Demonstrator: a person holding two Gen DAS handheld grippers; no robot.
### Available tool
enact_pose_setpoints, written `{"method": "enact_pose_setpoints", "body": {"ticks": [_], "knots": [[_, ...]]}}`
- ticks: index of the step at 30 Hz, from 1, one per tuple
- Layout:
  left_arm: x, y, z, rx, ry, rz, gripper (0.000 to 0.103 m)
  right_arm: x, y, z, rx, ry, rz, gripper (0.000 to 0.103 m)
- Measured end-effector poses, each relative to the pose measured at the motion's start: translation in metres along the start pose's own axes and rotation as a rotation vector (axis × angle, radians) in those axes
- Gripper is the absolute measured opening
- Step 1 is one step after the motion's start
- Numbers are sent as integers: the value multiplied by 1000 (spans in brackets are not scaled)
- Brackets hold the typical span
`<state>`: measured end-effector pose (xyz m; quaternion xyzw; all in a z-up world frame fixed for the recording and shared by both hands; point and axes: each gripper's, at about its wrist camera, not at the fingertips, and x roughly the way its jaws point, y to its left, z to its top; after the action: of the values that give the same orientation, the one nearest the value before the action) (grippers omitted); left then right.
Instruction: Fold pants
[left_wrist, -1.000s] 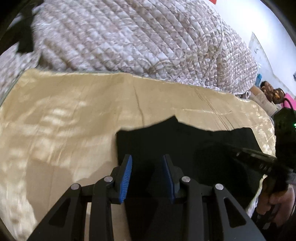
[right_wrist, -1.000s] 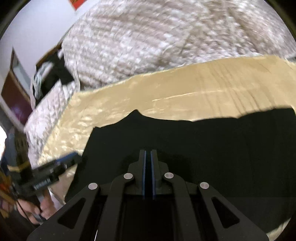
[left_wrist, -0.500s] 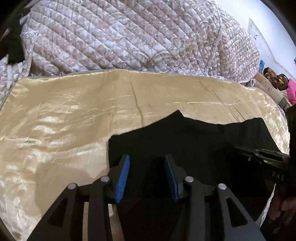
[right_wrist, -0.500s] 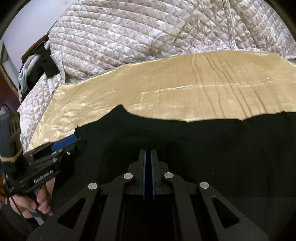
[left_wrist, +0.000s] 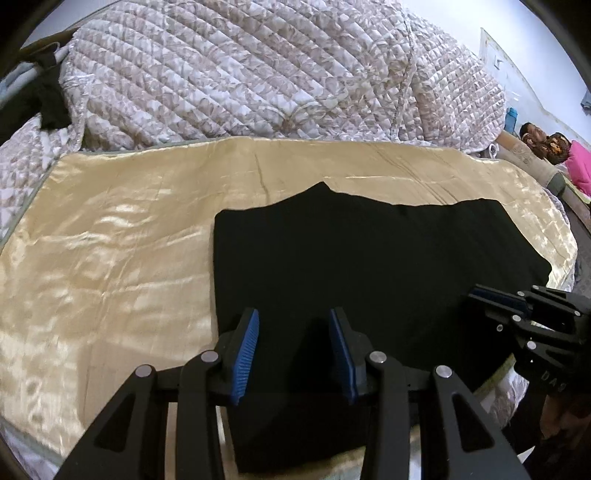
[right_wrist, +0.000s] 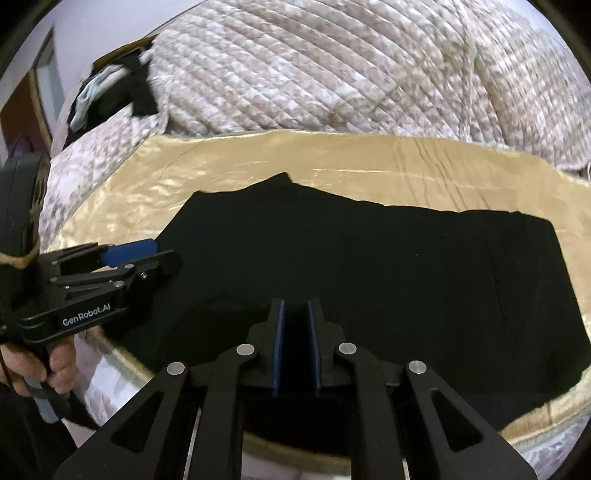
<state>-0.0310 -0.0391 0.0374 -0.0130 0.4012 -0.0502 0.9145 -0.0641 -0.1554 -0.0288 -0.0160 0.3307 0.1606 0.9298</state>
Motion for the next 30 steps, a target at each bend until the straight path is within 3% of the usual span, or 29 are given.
{"method": "enact_pose_setpoints", "body": {"ticks": [7,30], "knots": [[-5,-2,-18,9,11,3,42,0,8,-17,-51,22,0,12],[-20,-3,-38,-13,-19,-27,42,-12,0,-32,-12,-2,1,12]]}}
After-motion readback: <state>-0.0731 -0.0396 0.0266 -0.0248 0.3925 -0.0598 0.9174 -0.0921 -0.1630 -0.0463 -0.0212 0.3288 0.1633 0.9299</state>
